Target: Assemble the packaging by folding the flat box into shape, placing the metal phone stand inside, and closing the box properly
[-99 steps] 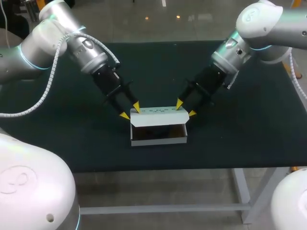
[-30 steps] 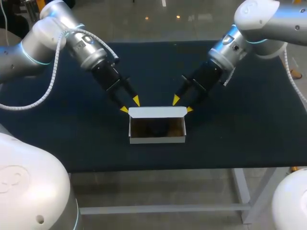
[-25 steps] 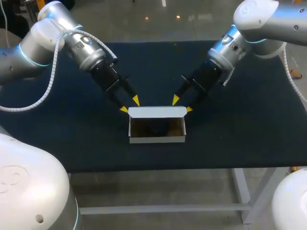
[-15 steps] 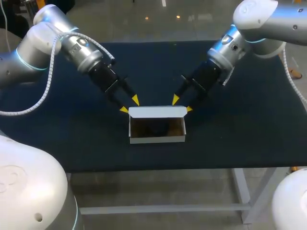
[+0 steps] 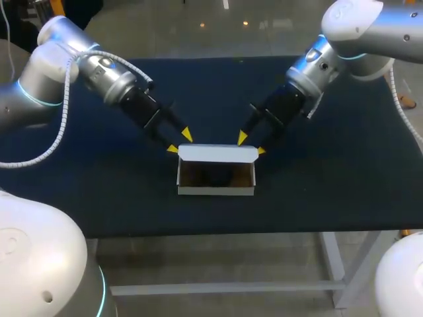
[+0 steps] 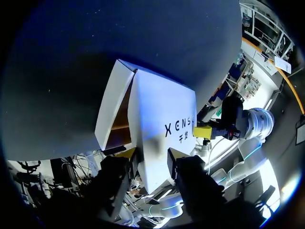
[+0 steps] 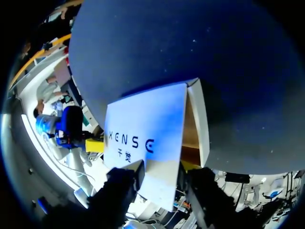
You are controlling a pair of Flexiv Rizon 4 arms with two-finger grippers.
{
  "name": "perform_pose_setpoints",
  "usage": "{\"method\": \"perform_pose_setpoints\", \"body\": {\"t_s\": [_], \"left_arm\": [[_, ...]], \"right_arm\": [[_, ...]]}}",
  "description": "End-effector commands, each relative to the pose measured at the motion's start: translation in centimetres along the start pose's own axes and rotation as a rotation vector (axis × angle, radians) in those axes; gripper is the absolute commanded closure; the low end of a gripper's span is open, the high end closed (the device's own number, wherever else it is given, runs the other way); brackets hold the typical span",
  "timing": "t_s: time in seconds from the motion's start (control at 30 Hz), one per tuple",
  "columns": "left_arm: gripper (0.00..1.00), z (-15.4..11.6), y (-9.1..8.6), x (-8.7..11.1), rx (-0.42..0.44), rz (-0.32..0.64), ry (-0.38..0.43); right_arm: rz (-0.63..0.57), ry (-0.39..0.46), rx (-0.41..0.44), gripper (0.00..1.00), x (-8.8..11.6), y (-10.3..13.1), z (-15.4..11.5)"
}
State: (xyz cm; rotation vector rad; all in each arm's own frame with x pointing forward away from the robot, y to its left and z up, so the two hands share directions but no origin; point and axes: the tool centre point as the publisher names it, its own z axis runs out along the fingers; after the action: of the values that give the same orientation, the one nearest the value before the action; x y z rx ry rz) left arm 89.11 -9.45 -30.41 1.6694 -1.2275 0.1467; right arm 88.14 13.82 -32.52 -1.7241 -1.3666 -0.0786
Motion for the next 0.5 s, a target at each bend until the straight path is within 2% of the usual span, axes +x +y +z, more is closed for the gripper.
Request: {"method": "perform_pose_setpoints", "body": {"t_s": [0.03,0.1,0.5], "left_arm": [[0.61,0.5,-0.1,-0.23,0.001,0.003,0.026],[0.64,0.48,-0.17,-0.27,0.002,0.003,0.028],[0.65,0.3,0.05,-0.71,0.018,0.02,0.05]], "right_arm": [[-0.002,0.001,0.01,0.51,0.33,0.32,0.24],[-0.001,0.001,0.011,0.51,0.28,0.34,0.23],[-0.002,0.003,0.016,0.51,0.17,0.54,0.28]]}}
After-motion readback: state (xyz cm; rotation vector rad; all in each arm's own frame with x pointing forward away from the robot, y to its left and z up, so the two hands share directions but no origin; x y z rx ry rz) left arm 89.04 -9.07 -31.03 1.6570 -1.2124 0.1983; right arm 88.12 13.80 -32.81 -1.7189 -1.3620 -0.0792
